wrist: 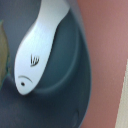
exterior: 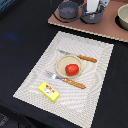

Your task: Interact with the objects in diverse but meaningful ways.

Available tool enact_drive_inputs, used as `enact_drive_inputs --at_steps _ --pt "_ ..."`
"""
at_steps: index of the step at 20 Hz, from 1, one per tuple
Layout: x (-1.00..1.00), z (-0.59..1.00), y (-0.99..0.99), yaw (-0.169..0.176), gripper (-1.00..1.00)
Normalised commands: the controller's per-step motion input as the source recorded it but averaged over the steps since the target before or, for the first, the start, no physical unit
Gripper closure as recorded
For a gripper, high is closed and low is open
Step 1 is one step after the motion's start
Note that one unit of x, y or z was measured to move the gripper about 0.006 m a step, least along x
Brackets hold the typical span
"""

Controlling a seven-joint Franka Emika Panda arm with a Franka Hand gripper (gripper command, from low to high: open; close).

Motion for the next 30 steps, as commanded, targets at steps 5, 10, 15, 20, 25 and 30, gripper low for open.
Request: enact_drive_inputs --at_steps 5,10,15,20,25,30 --pt "0.33 0.00 -0.01 -0.001 -1.00" --pt "0.21 -0.04 0.00 -0.003 -1.00" --pt "0.14 -0.08 0.00 0.000 -1.00" --pt "0.10 -0.10 0.02 0.000 -1.00" --pt "0.10 -0.10 0.04 0.000 1.00" --pt "0.09 -0.10 0.06 0.000 1.00"
